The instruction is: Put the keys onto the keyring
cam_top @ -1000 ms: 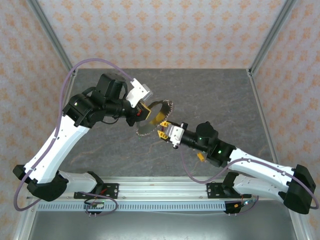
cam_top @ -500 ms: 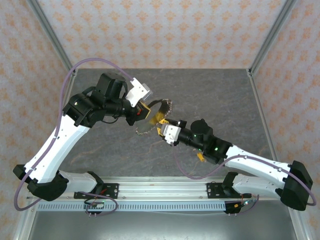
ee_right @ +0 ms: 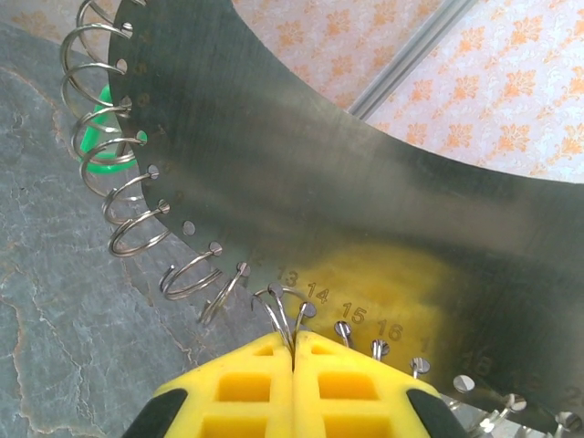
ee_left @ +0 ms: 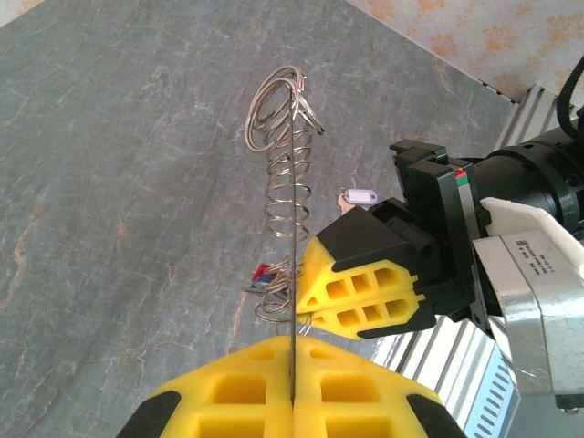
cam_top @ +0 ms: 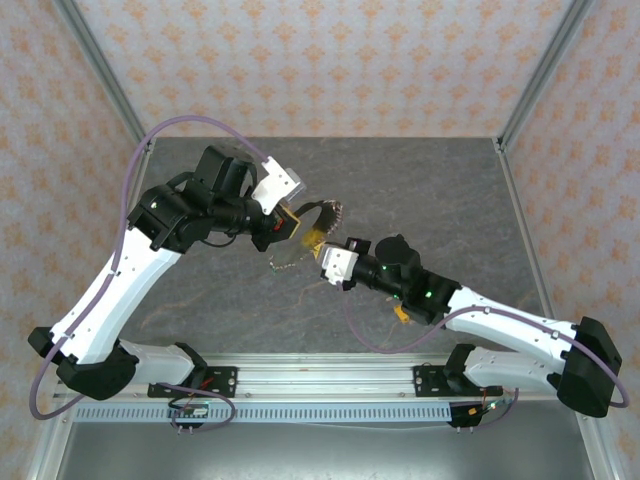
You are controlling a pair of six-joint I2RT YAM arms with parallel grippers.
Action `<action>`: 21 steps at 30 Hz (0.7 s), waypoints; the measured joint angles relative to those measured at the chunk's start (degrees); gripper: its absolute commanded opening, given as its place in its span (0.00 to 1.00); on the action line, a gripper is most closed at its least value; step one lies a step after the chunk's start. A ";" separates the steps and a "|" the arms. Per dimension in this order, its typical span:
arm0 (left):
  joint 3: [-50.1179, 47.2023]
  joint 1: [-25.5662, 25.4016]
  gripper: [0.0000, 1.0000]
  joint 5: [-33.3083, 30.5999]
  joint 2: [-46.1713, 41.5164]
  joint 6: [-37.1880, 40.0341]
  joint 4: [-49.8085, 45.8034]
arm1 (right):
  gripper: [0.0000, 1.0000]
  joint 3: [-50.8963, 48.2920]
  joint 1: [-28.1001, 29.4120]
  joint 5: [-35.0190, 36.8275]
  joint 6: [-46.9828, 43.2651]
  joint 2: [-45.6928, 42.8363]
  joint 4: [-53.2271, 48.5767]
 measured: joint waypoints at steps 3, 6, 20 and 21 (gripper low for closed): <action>0.00 -0.02 0.00 -0.61 0.00 -0.02 0.02 | 0.00 -0.17 -0.28 -0.17 1.60 -0.15 0.24; 0.00 0.00 0.00 -0.87 0.00 -0.20 0.46 | 0.00 -1.68 -1.33 -1.03 4.66 -1.22 2.51; -2.58 4.57 0.00 2.99 0.00 -7.76 5.29 | 0.00 -11.89 -3.06 -4.11 22.14 -2.95 22.34; -2.97 4.94 0.00 3.74 -0.02 -8.17 5.86 | 0.03 -12.50 -3.08 -4.11 23.02 -2.93 23.47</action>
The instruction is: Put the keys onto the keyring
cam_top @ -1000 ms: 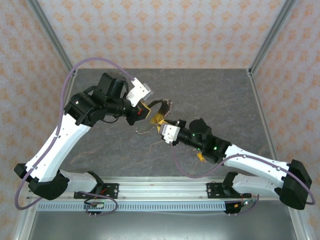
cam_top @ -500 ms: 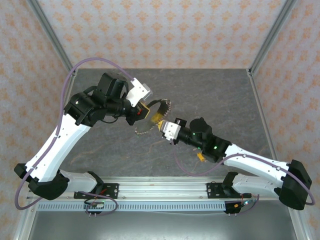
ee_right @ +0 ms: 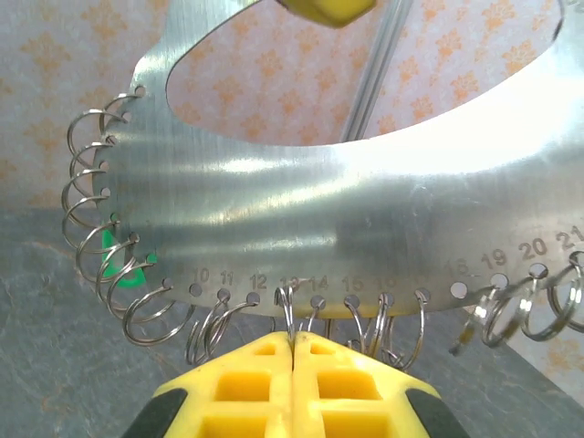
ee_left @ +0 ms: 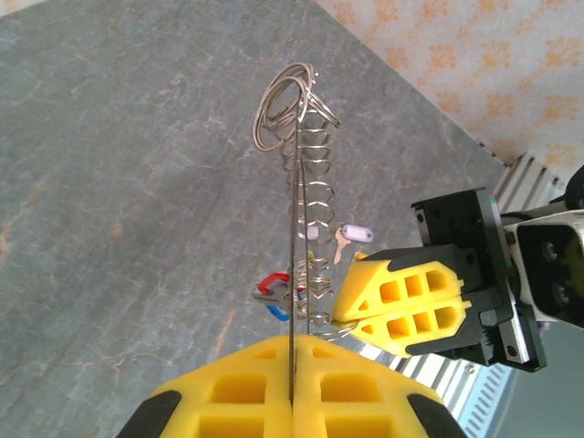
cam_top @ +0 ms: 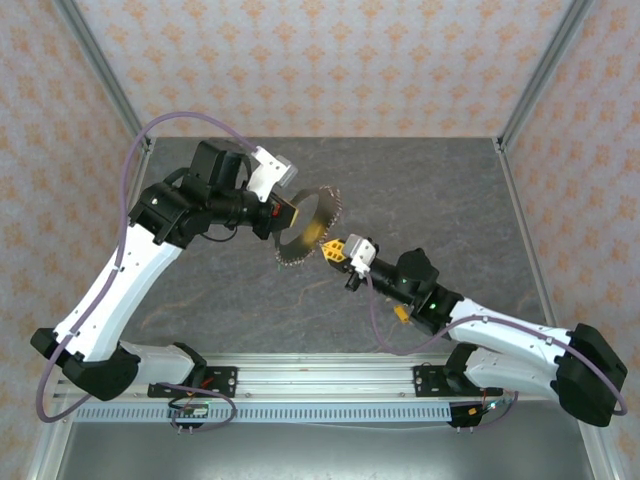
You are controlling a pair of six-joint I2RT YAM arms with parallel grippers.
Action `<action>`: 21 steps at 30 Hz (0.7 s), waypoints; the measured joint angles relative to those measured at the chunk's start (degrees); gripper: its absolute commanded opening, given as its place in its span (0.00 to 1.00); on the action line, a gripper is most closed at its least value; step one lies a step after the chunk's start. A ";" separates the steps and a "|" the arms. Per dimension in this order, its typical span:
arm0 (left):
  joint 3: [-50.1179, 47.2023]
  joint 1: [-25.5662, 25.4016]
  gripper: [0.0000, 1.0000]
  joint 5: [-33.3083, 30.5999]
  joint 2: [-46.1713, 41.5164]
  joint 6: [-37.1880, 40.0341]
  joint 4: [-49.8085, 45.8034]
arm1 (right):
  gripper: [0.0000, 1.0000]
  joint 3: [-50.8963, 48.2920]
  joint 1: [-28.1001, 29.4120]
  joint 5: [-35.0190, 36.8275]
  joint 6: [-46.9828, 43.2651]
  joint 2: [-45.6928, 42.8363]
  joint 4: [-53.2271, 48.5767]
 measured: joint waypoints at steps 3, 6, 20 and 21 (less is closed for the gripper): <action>-0.52 0.59 0.00 1.51 -0.04 -0.90 0.83 | 0.14 -1.70 -0.15 -0.04 2.12 0.13 3.30; -0.55 1.51 0.00 0.98 -0.42 -0.90 1.51 | 0.29 -1.99 -0.20 -1.11 1.62 0.04 1.88; -0.33 0.15 0.00 0.90 -5.42 10.27 -0.24 | 0.22 -0.15 -0.20 -3.72 -1.75 -8.35 -9.88; 0.04 -0.15 0.00 0.87 -5.29 11.15 -1.14 | 0.21 0.28 -0.11 -4.22 -1.90 -8.28 -9.92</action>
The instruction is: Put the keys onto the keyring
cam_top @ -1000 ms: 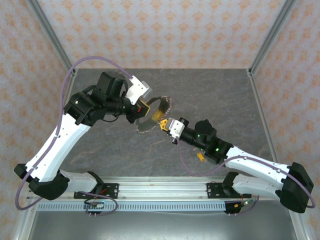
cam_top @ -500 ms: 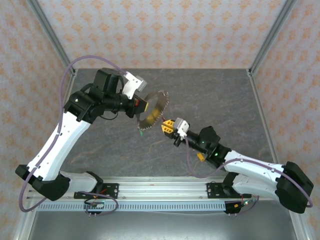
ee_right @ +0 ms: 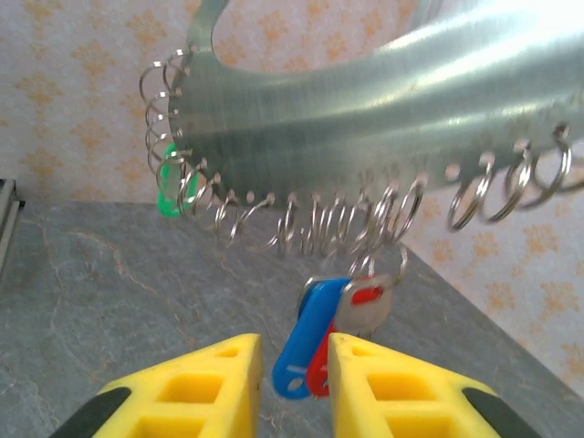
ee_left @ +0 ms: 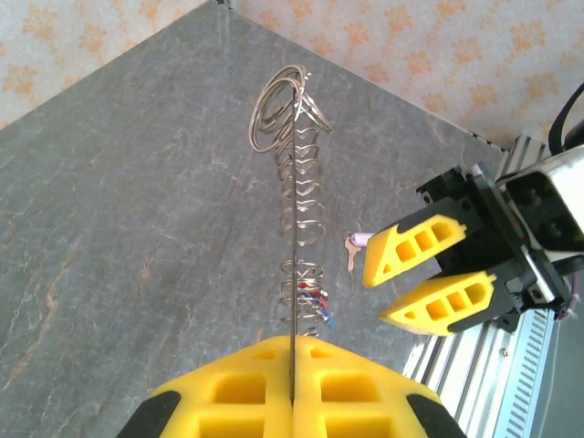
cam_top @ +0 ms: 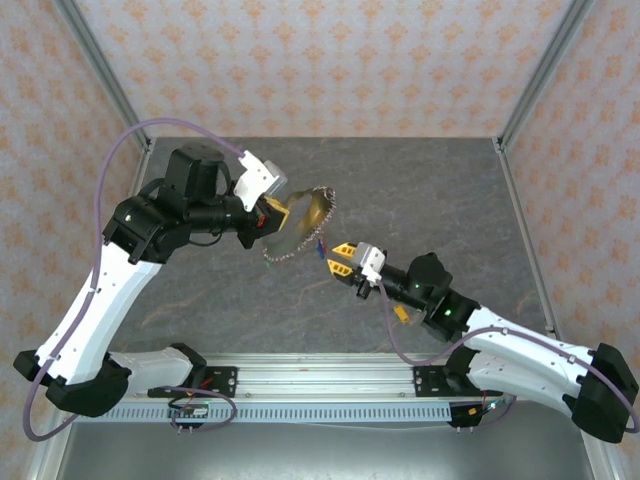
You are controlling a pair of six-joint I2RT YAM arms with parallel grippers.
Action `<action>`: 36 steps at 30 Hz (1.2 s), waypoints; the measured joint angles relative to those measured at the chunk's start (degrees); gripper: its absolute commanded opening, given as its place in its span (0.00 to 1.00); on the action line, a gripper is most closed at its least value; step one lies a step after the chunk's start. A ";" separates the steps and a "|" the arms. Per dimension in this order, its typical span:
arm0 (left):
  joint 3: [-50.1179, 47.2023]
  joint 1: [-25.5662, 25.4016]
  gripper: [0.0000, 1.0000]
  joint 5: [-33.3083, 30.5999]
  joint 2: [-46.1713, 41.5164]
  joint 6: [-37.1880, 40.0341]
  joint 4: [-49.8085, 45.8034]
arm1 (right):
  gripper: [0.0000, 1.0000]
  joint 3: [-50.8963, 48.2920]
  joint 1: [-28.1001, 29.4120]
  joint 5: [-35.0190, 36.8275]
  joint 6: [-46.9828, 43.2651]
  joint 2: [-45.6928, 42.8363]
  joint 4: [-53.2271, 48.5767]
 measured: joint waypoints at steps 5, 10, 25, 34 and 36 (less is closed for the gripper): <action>2.49 -1.60 0.00 -0.37 2.32 2.86 -3.74 | 0.17 2.19 2.45 -0.13 -1.55 1.62 0.74; 3.19 -2.69 0.00 -0.72 3.15 3.74 -5.42 | 0.18 3.15 4.46 0.33 -3.28 5.49 2.12; 4.17 -3.76 0.00 -1.84 3.39 4.39 -6.25 | 0.19 3.21 5.07 6.27 -7.10 9.27 5.60; 4.17 -3.76 0.00 -2.27 3.43 4.42 -6.27 | 0.23 3.21 5.07 5.62 -7.96 8.57 3.98; 4.17 -3.76 0.00 -2.43 3.43 4.50 -6.29 | 0.23 3.19 5.07 4.92 -7.93 6.99 2.40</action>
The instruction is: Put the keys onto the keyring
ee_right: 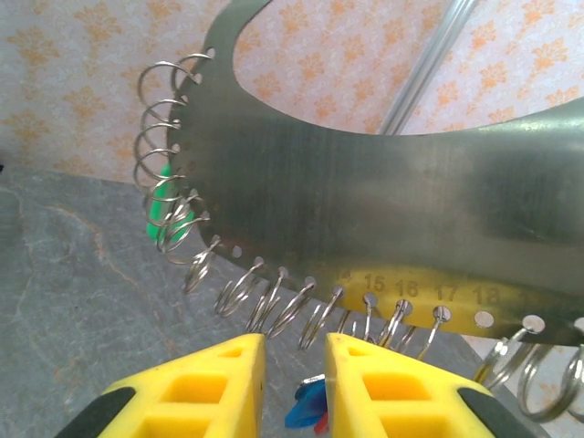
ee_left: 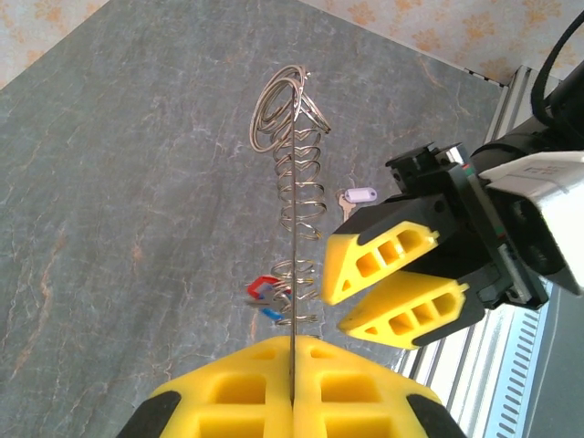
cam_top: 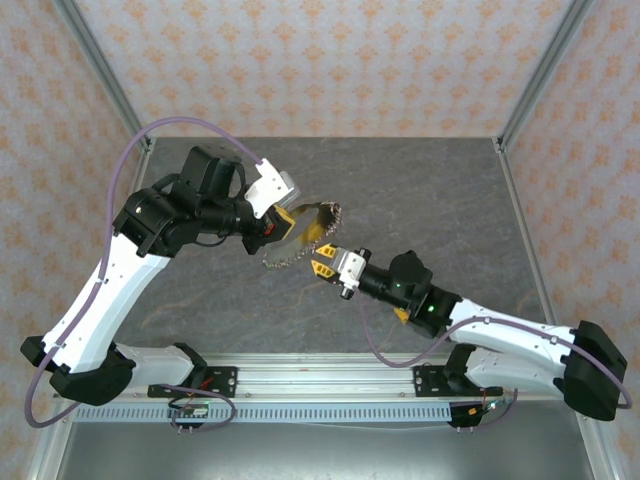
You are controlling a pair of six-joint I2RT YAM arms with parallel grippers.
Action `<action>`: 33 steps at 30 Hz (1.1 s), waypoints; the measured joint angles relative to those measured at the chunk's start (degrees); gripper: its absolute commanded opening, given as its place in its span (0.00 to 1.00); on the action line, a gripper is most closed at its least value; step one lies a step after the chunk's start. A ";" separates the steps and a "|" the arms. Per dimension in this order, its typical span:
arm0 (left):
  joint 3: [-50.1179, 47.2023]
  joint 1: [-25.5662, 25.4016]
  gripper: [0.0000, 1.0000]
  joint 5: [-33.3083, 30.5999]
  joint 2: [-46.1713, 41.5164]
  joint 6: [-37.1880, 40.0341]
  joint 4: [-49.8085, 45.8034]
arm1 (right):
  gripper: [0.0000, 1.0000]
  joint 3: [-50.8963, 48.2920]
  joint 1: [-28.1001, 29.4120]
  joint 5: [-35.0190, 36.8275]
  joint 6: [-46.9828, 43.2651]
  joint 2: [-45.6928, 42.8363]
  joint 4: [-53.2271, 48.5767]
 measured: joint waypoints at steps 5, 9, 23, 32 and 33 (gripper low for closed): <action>0.07 0.00 0.00 -0.02 0.00 0.07 -0.33 | 0.16 0.00 0.00 -0.26 0.24 -3.39 -3.87; 0.72 -0.28 0.00 -0.22 0.13 0.07 -1.29 | 0.16 -0.07 0.00 0.26 0.22 -3.28 -3.80; 1.70 -0.74 0.00 -0.90 0.81 0.07 -2.71 | 0.19 -0.04 0.00 -1.05 0.24 1.62 0.72; 1.70 -0.74 0.00 -0.92 0.87 0.07 -2.93 | 0.21 -0.04 0.00 1.03 -0.04 2.58 3.74; 1.70 -0.74 0.00 -0.92 0.87 0.07 -2.95 | 0.21 -0.04 0.00 1.09 -0.07 2.58 3.72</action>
